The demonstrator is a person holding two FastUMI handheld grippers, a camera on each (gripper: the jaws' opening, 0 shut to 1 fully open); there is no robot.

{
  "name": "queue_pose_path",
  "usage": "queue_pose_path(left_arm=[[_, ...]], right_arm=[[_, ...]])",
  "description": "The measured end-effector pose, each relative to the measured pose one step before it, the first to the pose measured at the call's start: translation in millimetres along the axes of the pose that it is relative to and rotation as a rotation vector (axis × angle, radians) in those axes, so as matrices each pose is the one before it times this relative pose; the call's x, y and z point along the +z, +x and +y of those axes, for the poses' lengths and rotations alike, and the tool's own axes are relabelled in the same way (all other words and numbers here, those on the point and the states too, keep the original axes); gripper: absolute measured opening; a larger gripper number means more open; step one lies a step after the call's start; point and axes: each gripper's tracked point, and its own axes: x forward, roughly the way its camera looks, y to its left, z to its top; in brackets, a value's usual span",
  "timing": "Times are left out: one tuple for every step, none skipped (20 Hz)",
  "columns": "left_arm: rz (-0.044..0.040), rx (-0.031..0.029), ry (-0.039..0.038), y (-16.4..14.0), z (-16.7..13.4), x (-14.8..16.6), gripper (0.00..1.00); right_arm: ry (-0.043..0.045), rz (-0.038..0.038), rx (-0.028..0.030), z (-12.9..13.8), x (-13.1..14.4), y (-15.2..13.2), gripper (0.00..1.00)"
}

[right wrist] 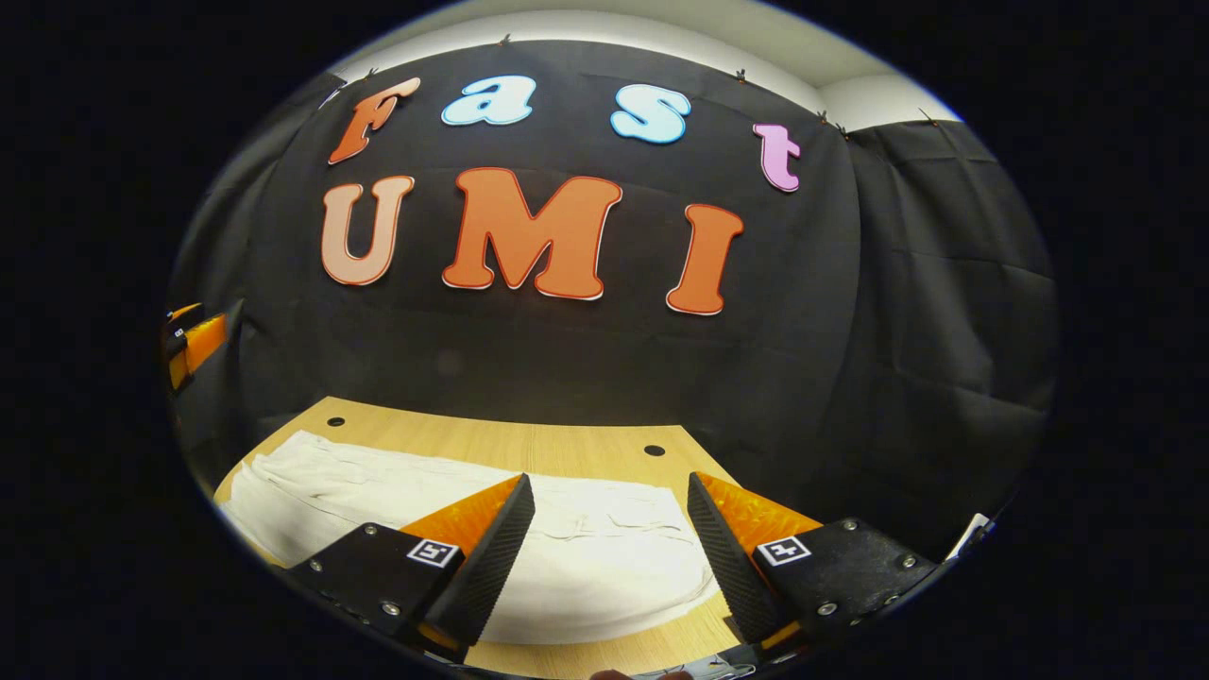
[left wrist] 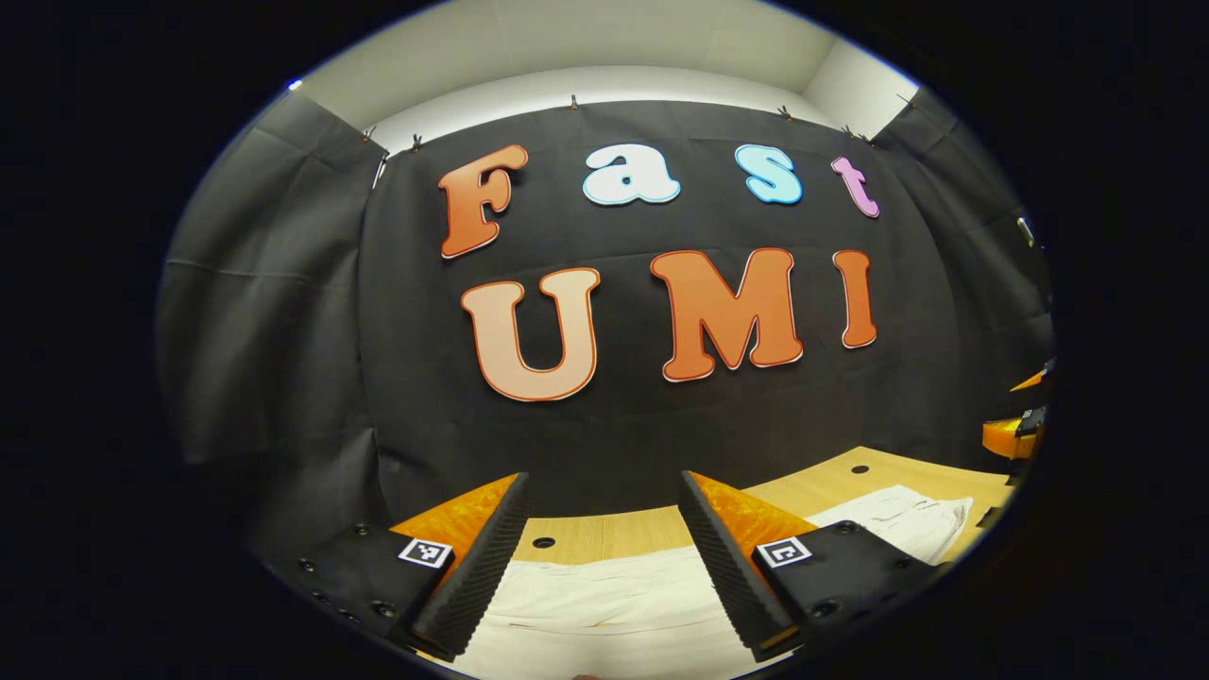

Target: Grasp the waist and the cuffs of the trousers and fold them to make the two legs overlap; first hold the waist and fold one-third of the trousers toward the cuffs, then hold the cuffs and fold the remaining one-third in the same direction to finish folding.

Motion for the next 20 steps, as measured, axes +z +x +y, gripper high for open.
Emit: queue_pose_path(left_arm=[[0.00440, 0.00570, 0.00243, 0.36, 5.42, -1.27, 1.00], [0.00468, 0.00644, 0.00147, 0.48, 4.08, -2.66, 1.00], [0.00663, 0.00687, -0.00198, 0.15, 3.88, -1.35, 1.00], [0.00245, 0.00961, -0.00358, 0.34, 3.50, -0.01, 1.00], [0.01247, 0.01488, -0.00335, 1.51, 4.48, -1.61, 1.00], [0.02029, 0.01976, -0.00809, 1.99, 3.62, -6.96, 1.00], [0.02162, 0.02045, -0.01045, 1.51, 5.47, -6.78, 1.00], [0.02314, 0.01940, -0.01162, 1.71, 3.96, -7.48, 1.00], [0.03344, 0.02100, -0.00936, 1.87, 5.65, -8.30, 1.00], [0.03936, 0.02292, -0.00821, 3.38, 6.89, -12.24, 1.00], [0.03376, 0.01573, -0.00751, 1.97, 4.19, -8.95, 1.00], [0.02540, 0.01696, -0.00967, 1.75, 5.43, -9.29, 1.00], [0.02682, 0.00985, -0.01066, 2.71, 1.88, -4.88, 1.00], [0.02238, 0.01204, -0.01092, 2.59, 3.71, -7.24, 1.00], [0.02734, 0.01089, -0.01123, 2.06, 3.46, -6.36, 1.00], [0.02491, 0.01619, -0.01553, 0.17, 5.47, -8.58, 1.00], [0.02948, 0.01677, -0.02275, 0.93, 4.87, -8.06, 1.00], [0.02850, 0.01725, -0.02669, 0.14, 8.71, -10.34, 1.00], [0.03332, 0.01588, -0.02767, 2.76, 6.57, -8.64, 1.00], [0.04337, 0.00647, -0.02546, 2.13, 4.24, -11.19, 1.00]], right_arm=[[0.01512, 0.01415, 0.00041, -0.47, -3.53, 0.41, 0.99], [0.01269, 0.00963, -0.00162, -1.34, -1.16, 1.57, 0.99], [0.00892, 0.00883, -0.00418, -3.08, -1.93, 2.54, 0.99], [0.00995, 0.00567, -0.00771, -5.99, -4.27, 4.71, 0.99], [0.01087, 0.01486, -0.00025, -7.49, -3.47, 5.83, 0.99], [0.01090, 0.01954, -0.00333, -9.17, -4.13, 6.03, 0.99], [0.01041, 0.01408, -0.00759, -9.22, -2.29, 6.80, 0.99], [0.01052, 0.01895, -0.01247, -9.25, -4.49, 8.53, 0.99], [0.01262, 0.03580, -0.01372, -10.49, -5.99, 8.05, 0.99], [0.02057, 0.03723, -0.00156, -8.59, -9.53, 6.16, 0.99], [0.02442, 0.03641, 0.00478, -5.96, -6.04, 8.28, 0.99], [0.03116, 0.04282, 0.00244, -7.49, -7.81, 9.73, 0.99], [0.02395, 0.03617, 0.00383, -5.31, -5.76, 6.79, 0.99], [0.02804, 0.03667, -0.00127, -6.46, -7.36, 9.05, 0.99], [0.01913, 0.03728, 0.00050, -5.16, -6.44, 7.96, 0.99], [0.01642, 0.03429, 0.00137, -4.36, -5.95, 7.93, 0.99], [0.01178, 0.03366, 0.00028, -3.88, -6.30, 7.59, 0.99], [0.01045, 0.03118, -0.00010, -5.40, -6.84, 4.50, 0.98], [0.01070, 0.02996, 0.00022, -5.53, -5.71, 5.19, 0.98], [0.01222, 0.02772, -0.00065, -4.46, -5.34, 5.98, 0.98]])
